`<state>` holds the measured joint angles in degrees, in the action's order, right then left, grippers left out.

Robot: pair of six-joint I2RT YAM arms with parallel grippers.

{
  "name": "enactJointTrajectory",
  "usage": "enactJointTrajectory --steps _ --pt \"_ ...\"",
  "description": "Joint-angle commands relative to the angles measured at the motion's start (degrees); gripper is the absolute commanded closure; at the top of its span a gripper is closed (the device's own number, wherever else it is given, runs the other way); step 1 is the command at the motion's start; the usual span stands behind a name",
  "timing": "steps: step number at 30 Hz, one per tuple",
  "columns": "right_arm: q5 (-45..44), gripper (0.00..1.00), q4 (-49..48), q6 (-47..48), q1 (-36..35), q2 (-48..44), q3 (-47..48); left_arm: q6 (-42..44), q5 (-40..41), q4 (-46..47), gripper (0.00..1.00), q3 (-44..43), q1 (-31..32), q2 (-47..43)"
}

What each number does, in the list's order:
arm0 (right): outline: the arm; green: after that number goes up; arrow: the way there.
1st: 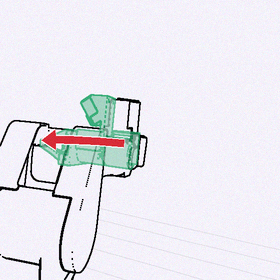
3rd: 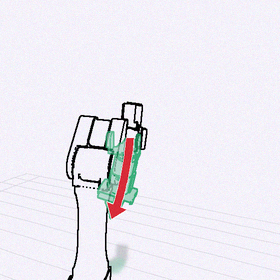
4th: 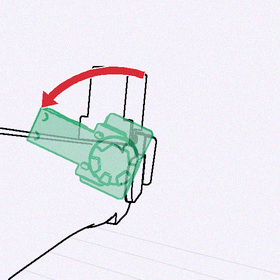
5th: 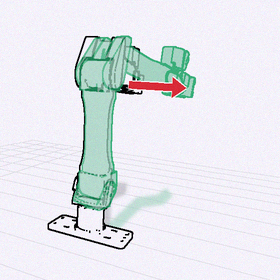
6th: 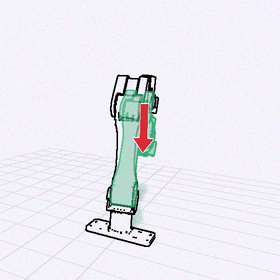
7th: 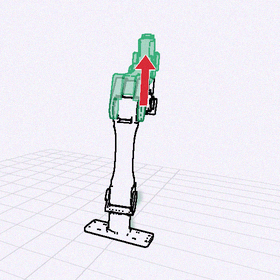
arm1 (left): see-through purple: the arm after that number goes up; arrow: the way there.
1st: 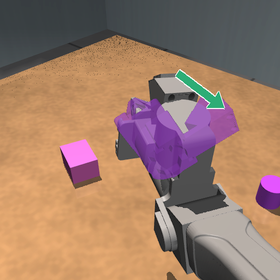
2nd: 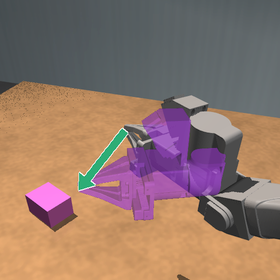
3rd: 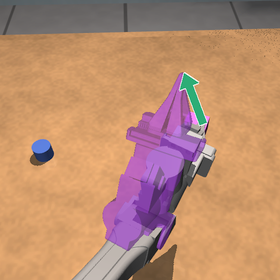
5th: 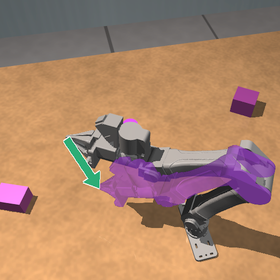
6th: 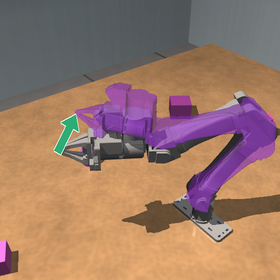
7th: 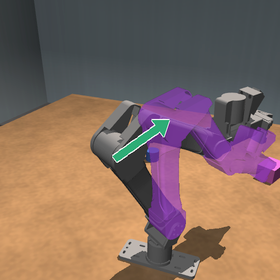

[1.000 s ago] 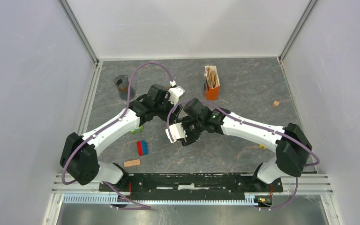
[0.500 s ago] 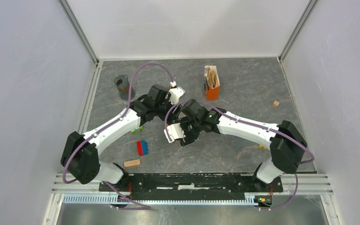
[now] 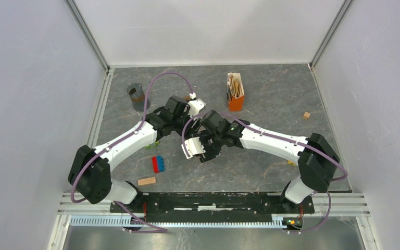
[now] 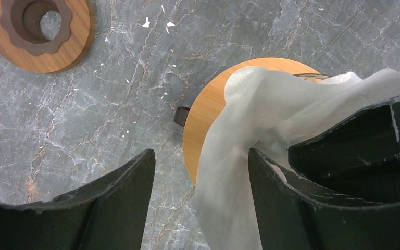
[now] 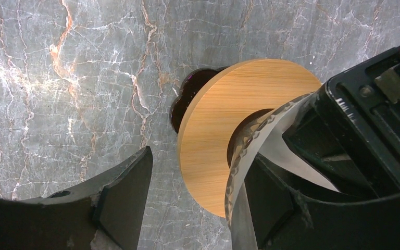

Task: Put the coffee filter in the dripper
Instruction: Place the coffee filter in the coffee dripper.

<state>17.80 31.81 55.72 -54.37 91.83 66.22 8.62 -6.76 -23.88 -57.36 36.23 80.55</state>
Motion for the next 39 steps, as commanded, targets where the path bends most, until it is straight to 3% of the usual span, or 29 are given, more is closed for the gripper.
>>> enactJointTrajectory --steps 1,16,39 --pt "-0.1 0.30 1.3 0.2 -0.3 0.3 2.5 2.5 -1.2 0.8 0.27 -0.1 -0.2 1.0" --pt "0.2 0.22 2.7 -0.8 -0.2 -3.9 5.3 3.2 -1.6 -0.3 0.26 -2.1 -0.2 -0.4" --pt "0.6 0.21 3.4 -1.1 0.4 -10.0 3.0 2.8 -3.4 -1.2 0.14 -4.7 -0.2 -3.8"
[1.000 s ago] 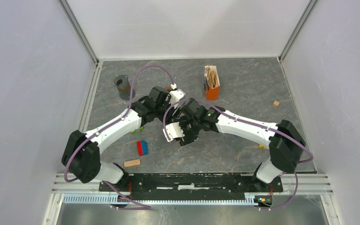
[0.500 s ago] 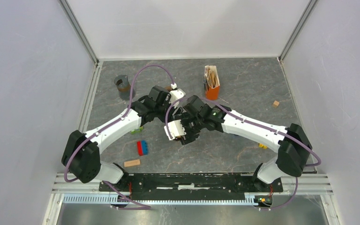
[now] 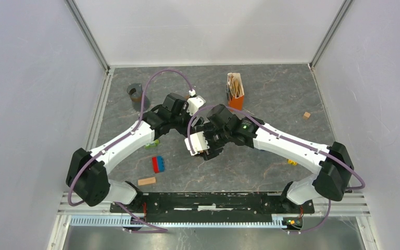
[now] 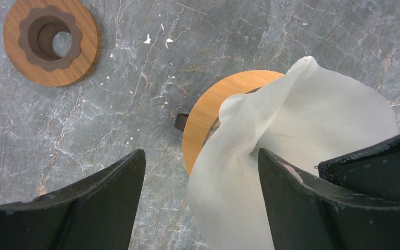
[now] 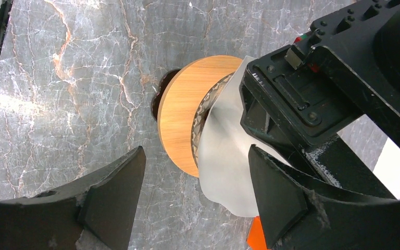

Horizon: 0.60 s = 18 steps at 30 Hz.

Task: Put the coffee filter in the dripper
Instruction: Place the coffee filter in the coffee dripper.

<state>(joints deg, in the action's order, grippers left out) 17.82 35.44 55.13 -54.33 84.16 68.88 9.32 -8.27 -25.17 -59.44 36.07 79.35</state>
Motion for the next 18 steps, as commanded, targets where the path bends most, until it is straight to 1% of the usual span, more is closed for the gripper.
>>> enactJointTrajectory --steps 1,11,14,18 --pt "0.6 0.21 -0.1 -0.6 0.5 -2.5 0.3 2.1 -1.9 0.1 0.14 -2.7 0.0 -2.9" --pt "3.1 0.21 -0.2 -1.5 3.3 -6.3 -0.4 2.3 -0.7 -0.6 0.08 -4.6 -0.2 -6.7" --pt "4.8 0.21 -0.2 -2.0 5.7 -7.7 -0.9 1.5 0.0 0.0 0.07 -5.4 -0.8 -7.7" --pt "9.5 0.20 -1.3 -3.8 10.3 -11.0 -2.6 0.1 -2.3 0.6 0.06 -5.7 -2.5 -9.4"
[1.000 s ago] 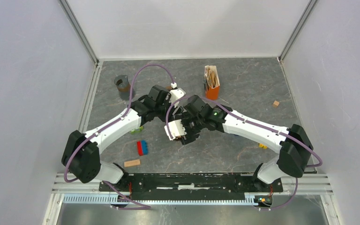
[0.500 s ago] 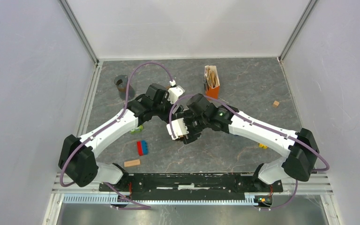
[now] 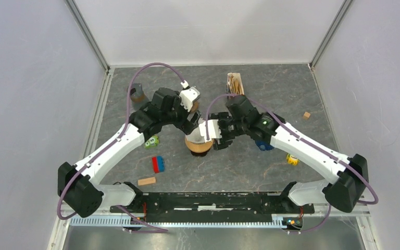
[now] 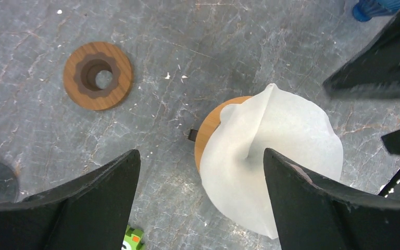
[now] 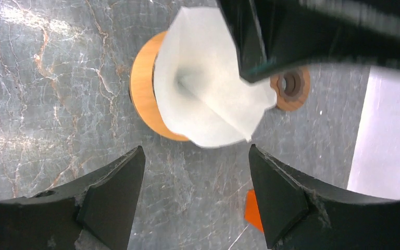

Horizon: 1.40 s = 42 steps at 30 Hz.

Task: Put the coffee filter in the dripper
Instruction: Place the coffee filter in the coffee dripper, then adjust the coffee server at the center of the board.

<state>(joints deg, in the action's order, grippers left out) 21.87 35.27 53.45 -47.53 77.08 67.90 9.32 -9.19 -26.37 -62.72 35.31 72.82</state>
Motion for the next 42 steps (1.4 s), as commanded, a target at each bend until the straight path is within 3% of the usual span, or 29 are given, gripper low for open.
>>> enactJointTrajectory --steps 1,5,11,17,24,29,42 --pt "6.9 0.20 -1.8 -2.9 5.0 -4.9 -2.2 -0.1 -2.3 1.7 0.06 -2.5 -2.2 -3.3" --pt "15.1 0.18 -8.6 -8.6 12.0 -9.6 -9.6 1.3 -8.3 -0.6 0.03 -2.9 -6.5 -7.1" --pt "21.4 0.12 -37.7 -26.2 17.0 -15.9 -30.3 5.8 -16.9 -6.7 0.02 -1.8 -13.6 -11.1" --pt "20.2 0.11 -57.1 -37.5 18.1 -12.7 -40.9 5.1 -20.8 -7.0 0.02 0.1 -17.1 -13.5" --pt "16.1 0.12 -84.1 -49.4 17.0 -4.9 -52.2 0.9 -17.1 -0.9 0.02 2.0 -18.3 -13.8" --pt "11.7 0.13 -90.2 -46.8 13.5 2.1 -52.5 -0.6 -17.3 2.4 0.01 2.5 -18.3 -13.0" --pt "1.7 0.14 -111.5 -52.5 5.5 19.5 -50.8 -2.1 -14.8 5.3 0.01 -0.5 -18.3 -11.1"
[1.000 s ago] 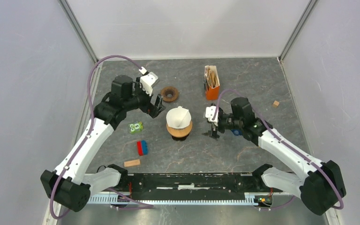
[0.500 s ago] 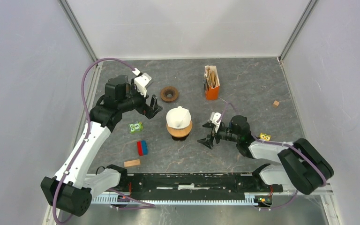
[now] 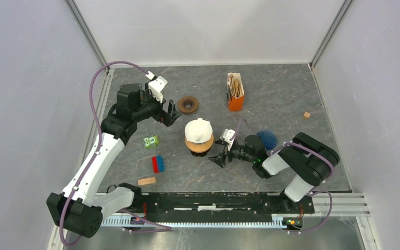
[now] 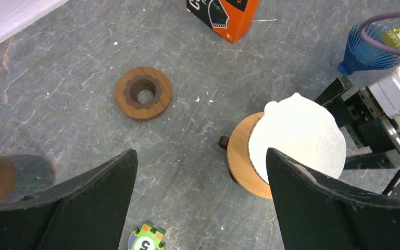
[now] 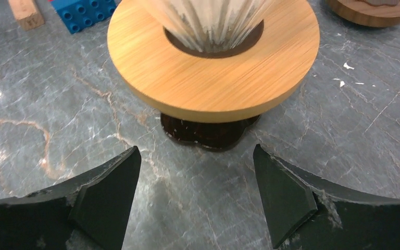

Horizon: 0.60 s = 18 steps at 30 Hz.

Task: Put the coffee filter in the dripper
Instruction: Adjust the coffee server at the center of the board.

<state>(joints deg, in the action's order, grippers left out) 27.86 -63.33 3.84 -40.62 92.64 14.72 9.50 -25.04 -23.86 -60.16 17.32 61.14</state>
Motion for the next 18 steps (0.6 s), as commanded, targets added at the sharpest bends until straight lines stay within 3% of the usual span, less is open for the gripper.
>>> enactJointTrajectory --steps 1,11,18 --pt "-4.3 0.15 -13.9 -3.7 -1.4 5.1 3.1 -2.4 0.8 2.6 0.01 -3.6 -0.3 0.9" --pt "-4.4 0.26 -17.9 -7.5 -2.6 12.4 7.0 -2.0 1.3 1.7 0.02 -5.3 -0.3 2.1" --pt "-4.1 0.31 -18.0 -7.3 -3.6 14.5 8.4 -3.4 9.6 1.4 0.02 -6.4 -0.3 2.4"
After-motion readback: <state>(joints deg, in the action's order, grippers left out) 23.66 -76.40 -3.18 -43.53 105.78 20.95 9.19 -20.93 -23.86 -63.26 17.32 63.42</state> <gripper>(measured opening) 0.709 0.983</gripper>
